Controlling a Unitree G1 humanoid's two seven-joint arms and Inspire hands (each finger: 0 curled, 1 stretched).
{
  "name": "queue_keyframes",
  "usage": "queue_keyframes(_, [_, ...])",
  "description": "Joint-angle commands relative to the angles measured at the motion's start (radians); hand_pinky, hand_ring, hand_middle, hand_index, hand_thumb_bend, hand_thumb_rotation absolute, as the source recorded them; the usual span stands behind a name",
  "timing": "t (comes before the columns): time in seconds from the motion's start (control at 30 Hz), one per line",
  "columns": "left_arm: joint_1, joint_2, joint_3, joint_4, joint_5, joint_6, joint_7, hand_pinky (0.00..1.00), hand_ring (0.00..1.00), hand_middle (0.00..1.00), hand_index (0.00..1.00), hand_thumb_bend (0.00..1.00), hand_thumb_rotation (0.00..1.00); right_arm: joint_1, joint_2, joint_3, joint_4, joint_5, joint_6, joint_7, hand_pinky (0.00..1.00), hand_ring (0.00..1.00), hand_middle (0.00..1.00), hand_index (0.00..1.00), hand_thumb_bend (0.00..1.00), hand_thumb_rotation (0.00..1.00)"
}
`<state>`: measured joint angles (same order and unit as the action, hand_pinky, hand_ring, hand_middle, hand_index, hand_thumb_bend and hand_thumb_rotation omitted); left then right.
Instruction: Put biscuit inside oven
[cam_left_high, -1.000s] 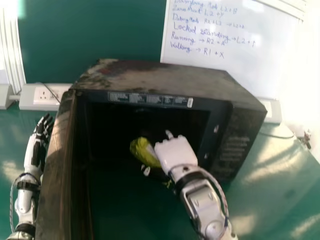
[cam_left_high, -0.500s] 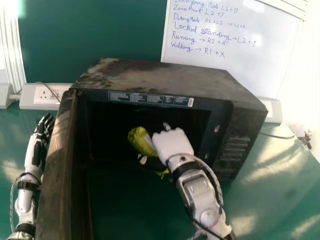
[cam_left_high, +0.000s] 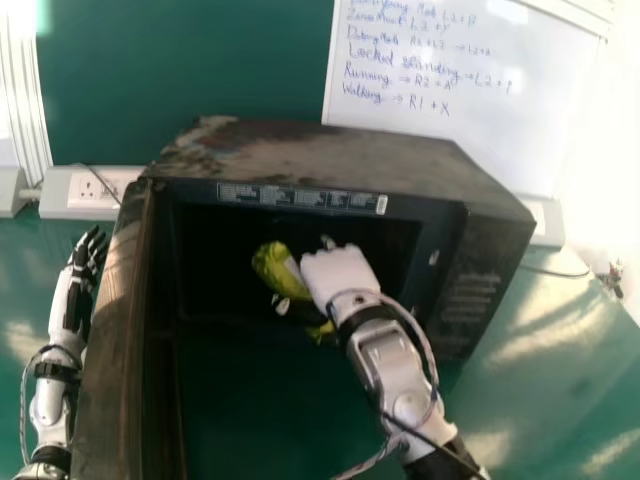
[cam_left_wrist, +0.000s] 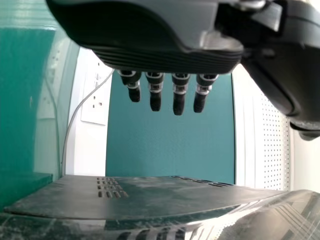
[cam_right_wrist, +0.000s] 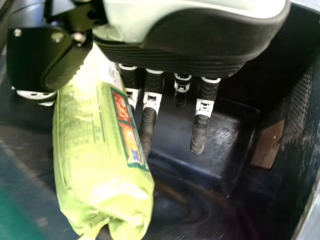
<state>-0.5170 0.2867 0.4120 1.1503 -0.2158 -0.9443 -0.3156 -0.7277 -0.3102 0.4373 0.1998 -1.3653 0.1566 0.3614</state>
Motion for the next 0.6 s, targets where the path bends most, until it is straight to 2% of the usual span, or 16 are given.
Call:
queue_keyframes(0.0, [0.072,-0.064,0.002,0.044,-0.016,-0.002,-0.001,1.0,1.0,1.0,1.0,1.0,1.0,-0.052,0.017,0.003,0.047,0.026,0.019,-0.04,0.49,0.45,0.42,0.5,0.53,0.0])
queue_keyframes(0.07, [0.072,-0.065,0.002,0.045,-0.015,-0.002,0.003,1.0,1.0,1.0,1.0,1.0,1.0,-0.078,0.024,0.007,0.102,0.048,0.025,-0.074,0.48,0.42,0.41,0.5,0.53,0.0])
queue_keyframes(0.17, [0.073,-0.066,0.004,0.045,-0.02,-0.002,-0.006,1.0,1.0,1.0,1.0,1.0,1.0,-0.124,0.031,0.02,0.188,0.073,0.03,-0.106,0.43,0.37,0.47,0.49,0.53,0.0])
queue_keyframes(0.23, [0.074,-0.065,0.003,0.045,-0.018,-0.001,-0.004,1.0,1.0,1.0,1.0,1.0,1.0,-0.157,0.038,0.032,0.254,0.087,0.033,-0.138,0.46,0.39,0.41,0.5,0.53,0.0])
queue_keyframes(0.3, [0.075,-0.065,0.003,0.046,-0.017,-0.005,-0.003,1.0,1.0,1.0,1.0,1.0,1.0,-0.189,0.045,0.044,0.324,0.106,0.031,-0.178,0.5,0.42,0.41,0.51,0.53,0.0])
queue_keyframes(0.57, [0.078,-0.068,0.003,0.042,-0.018,-0.007,-0.008,1.0,1.0,1.0,1.0,1.0,1.0,-0.307,0.077,0.077,0.6,0.219,-0.014,-0.346,0.51,0.43,0.42,0.51,0.53,0.0])
